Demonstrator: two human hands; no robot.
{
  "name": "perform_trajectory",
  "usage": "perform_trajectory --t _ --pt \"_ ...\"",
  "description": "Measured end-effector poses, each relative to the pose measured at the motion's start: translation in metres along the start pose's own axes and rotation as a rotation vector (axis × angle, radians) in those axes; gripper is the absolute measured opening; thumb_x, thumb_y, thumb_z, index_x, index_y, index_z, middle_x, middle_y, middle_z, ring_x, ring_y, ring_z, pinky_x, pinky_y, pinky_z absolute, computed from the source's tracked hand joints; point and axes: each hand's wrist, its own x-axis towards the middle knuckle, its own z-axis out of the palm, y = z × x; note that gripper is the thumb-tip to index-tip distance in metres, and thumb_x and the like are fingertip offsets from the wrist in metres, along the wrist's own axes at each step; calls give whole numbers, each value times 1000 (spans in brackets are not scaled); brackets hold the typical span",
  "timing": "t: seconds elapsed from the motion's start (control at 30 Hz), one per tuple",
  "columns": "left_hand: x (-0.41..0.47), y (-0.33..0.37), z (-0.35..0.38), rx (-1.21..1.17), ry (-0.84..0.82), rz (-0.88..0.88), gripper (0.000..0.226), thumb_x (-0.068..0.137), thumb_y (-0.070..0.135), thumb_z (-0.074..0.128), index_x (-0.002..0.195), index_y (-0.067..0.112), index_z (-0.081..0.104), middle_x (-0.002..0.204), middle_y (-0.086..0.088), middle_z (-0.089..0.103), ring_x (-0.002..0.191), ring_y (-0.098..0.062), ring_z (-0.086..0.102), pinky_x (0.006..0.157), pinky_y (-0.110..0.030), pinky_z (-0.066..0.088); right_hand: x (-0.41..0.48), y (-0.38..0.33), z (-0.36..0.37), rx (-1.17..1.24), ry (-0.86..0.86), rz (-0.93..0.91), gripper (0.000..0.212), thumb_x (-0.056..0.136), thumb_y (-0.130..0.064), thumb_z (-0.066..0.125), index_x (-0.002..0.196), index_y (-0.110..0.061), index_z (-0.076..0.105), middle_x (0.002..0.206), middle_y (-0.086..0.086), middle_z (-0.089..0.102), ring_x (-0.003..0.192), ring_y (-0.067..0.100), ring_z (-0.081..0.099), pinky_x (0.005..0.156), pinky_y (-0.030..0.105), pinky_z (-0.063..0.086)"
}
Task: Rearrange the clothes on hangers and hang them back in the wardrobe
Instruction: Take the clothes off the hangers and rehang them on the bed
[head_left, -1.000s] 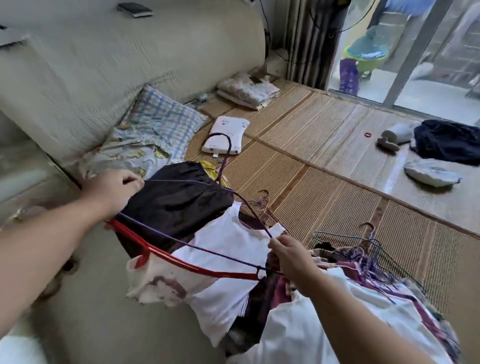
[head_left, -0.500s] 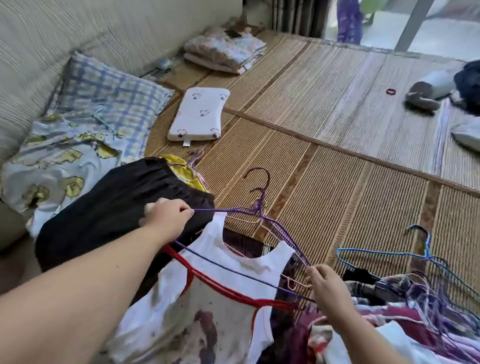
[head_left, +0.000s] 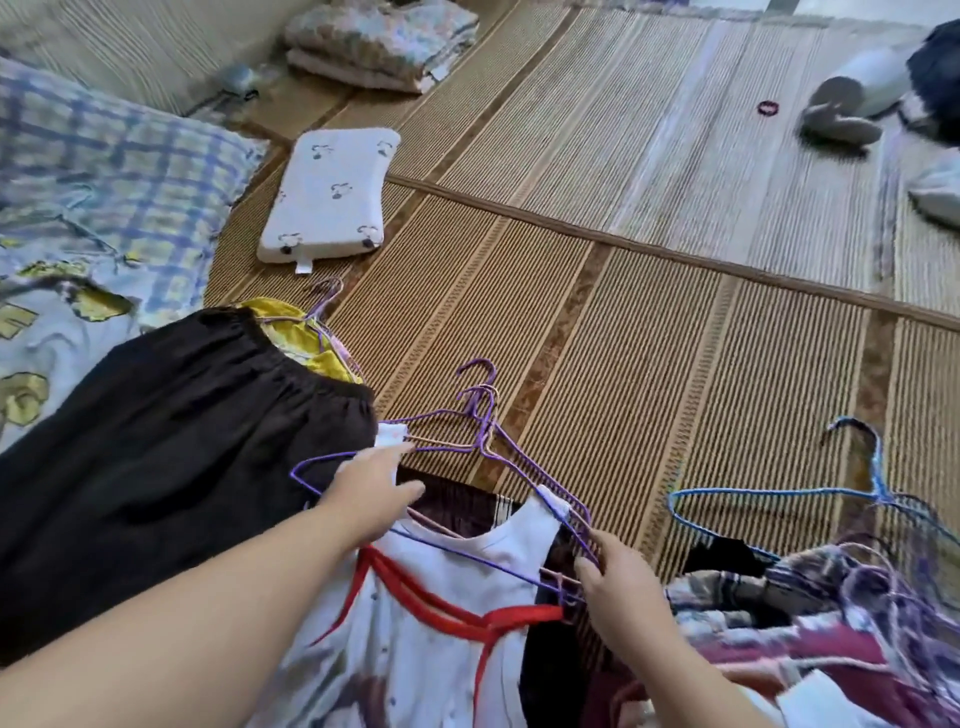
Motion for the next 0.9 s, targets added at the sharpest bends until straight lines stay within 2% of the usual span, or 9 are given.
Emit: perform_trajectory --t 0.17,0.3,0.37,0.43,0.6,0.67,0.77,0.83,0.9 --pt "-65 68 41 28 -184 227 63 78 43 49 139 26 44 139 1 49 128 -16 43 106 -23 28 -40 17 -43 -38 88 -122 37 91 -19 54 129 -18 53 123 -3 56 121 13 47 98 21 32" --pt "-125 125 73 18 -275 463 55 84 30 58 138 28 45 139 4 48 130 -10 40 108 -20 27 -89 76 -94 -169 352 -216 37 78 -12 64 115 -13 64 112 3 64 109 21 57 95 19 32" --pt "-152 147 89 26 -317 518 56 84 29 58 138 29 45 139 5 47 129 -10 41 105 -19 28 -119 120 -116 -233 451 -159 43 67 -10 71 110 -11 67 107 9 66 104 26 59 95 25 35" --pt "-173 162 106 64 -350 542 60 84 31 59 141 31 40 139 4 46 129 -12 41 105 -21 29 -147 157 -133 -267 456 -33 54 64 -11 76 117 -13 65 117 10 63 112 30 57 99 35 41" --pt "-192 182 145 190 -352 635 70 83 35 60 145 26 30 150 4 35 138 -12 30 111 -21 23 -192 223 -152 -342 331 311 79 81 -50 62 147 -29 24 155 -3 24 140 21 24 112 43 29" --pt "-189 190 159 220 -337 618 74 80 39 60 146 25 29 149 3 35 138 -15 31 112 -26 25 -191 238 -161 -318 307 382 95 75 -63 61 149 -32 11 158 -6 10 144 22 12 112 50 24" --pt "-177 198 178 272 -317 543 78 74 44 53 145 26 27 145 2 40 133 -21 38 109 -34 33 -174 245 -176 -384 222 406 118 64 -68 68 149 -32 -6 158 0 -10 145 28 -9 112 61 12" --pt "-172 204 186 286 -280 483 70 72 43 52 139 30 32 136 2 50 125 -28 45 102 -41 40 -163 244 -186 -410 162 417 130 56 -70 72 147 -35 -13 157 7 -2 145 31 -1 110 63 4" --pt "-172 206 188 346 -246 445 52 78 41 52 128 34 40 125 2 56 115 -32 49 94 -43 44 -158 244 -193 -432 143 425 132 52 -72 73 147 -37 -13 148 12 19 139 32 18 111 62 5"
